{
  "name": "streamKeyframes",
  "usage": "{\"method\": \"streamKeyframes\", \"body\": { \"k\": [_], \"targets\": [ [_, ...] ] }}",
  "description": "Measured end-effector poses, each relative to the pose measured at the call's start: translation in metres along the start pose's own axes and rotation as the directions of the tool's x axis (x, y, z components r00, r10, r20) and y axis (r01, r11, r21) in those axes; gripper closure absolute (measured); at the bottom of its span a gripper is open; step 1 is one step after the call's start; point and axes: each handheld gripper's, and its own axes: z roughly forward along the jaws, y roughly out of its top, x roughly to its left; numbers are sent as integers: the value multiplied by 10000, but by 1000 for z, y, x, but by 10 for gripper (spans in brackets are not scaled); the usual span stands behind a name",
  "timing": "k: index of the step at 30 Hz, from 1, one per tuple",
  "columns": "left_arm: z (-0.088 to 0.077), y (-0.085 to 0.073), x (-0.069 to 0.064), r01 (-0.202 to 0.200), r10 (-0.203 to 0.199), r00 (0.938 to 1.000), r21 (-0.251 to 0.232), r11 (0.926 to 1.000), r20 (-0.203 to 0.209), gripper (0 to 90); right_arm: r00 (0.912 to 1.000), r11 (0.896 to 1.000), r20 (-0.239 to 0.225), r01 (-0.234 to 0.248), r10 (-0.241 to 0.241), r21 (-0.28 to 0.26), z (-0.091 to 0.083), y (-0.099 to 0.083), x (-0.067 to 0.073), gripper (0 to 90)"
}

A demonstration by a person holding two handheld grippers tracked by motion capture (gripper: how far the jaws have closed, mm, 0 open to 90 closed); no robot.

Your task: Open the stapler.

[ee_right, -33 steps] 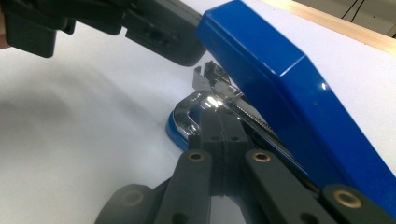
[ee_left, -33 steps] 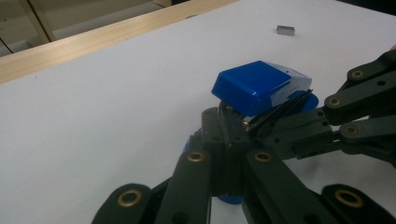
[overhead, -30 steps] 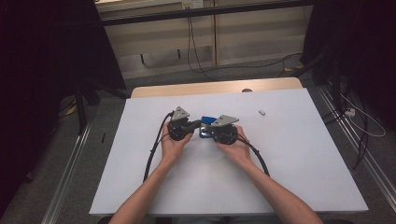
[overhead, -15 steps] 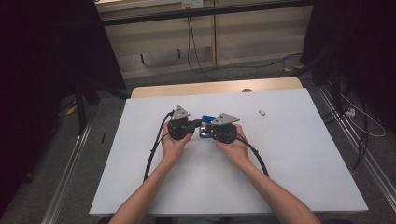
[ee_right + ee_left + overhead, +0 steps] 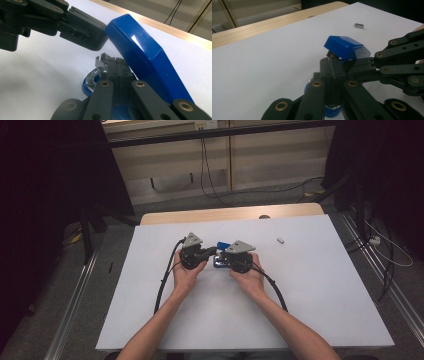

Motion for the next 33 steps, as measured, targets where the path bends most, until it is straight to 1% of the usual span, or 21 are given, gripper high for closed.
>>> {"method": "streamKeyframes", "body": {
  "k": [2, 3, 6, 10, 13, 17, 20, 23, 25, 26, 29, 33],
  "targets": [
    [2, -2, 1, 55, -55, 10000, 44, 10000, 49, 900, 10000, 10000, 26, -9, 9, -41, 0, 0, 0, 900],
    [3, -3, 1, 32, -32, 10000, 131, 9999, 16, 900, 10000, 10000, 33, -15, 15, -64, 0, 0, 0, 900],
    [7, -5, 1, -5, 6, 10000, 161, 9999, -64, 900, 10000, 9999, 75, -6, 7, -103, -1, 1, 0, 900],
    [11, -7, 4, 204, -203, 9998, 69, 9998, -90, 900, 9999, 9999, 120, -16, 17, -138, -2, 2, -1, 900],
    [11, -7, 3, 77, -75, 9998, 98, 9999, -157, 900, 9999, 9999, 143, 32, -30, -155, -3, 2, -2, 900],
    [13, -7, 1, 3, -3, 10000, 165, 9999, -14, 900, 9999, 9998, 152, 16, -14, -174, -5, 3, -3, 900],
    [14, -7, 0, -4, 6, 10000, 174, 9998, -93, 900, 9999, 9998, 167, 3, 0, -193, -5, 3, -3, 900],
    [13, -7, 0, -149, 151, 9999, 190, 9997, -69, 900, 9998, 9998, 178, -44, 47, -202, -5, 3, -3, 900],
    [13, -8, 1, 10, -11, 10000, 178, 9998, 29, 900, 9998, 9998, 195, -53, 58, -216, -5, 3, -3, 900],
    [13, -8, 1, 14, -15, 10000, 178, 9998, 30, 900, 9998, 9997, 215, -43, 48, -221, -4, 3, -3, 900],
    [13, -7, 0, -144, 145, 9999, 214, 9997, -49, 900, 9997, 9996, 250, -66, 73, -265, -3, 3, -3, 900],
    [14, -8, 1, -84, 85, 10000, 250, 9997, -22, 900, 9995, 9993, 270, -168, 176, -319, -1, 3, -2, 900]
  ]
}}
